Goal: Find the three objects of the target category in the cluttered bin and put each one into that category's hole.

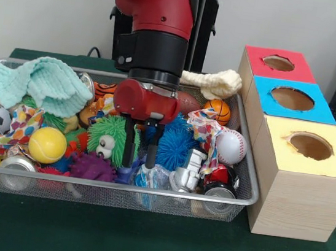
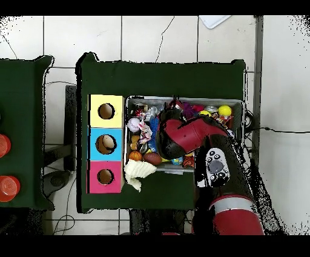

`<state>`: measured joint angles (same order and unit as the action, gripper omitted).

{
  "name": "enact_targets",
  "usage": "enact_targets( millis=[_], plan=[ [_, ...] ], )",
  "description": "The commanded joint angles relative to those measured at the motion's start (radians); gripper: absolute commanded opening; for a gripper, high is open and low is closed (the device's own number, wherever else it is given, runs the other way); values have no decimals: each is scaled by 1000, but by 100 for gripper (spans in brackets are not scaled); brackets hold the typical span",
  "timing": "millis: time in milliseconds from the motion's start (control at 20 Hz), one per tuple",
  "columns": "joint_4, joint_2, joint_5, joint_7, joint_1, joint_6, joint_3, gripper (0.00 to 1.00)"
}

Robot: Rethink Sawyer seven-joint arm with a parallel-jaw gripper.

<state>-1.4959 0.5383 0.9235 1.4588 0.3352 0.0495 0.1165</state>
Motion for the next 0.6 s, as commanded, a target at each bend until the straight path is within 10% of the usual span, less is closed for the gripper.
enact_targets(
  millis=[50, 600],
  plan=[
    [-12, -57, -15, 60, 30, -99, 109, 100],
    [-36, -103, -75, 56, 92, -156, 177, 100]
  ],
)
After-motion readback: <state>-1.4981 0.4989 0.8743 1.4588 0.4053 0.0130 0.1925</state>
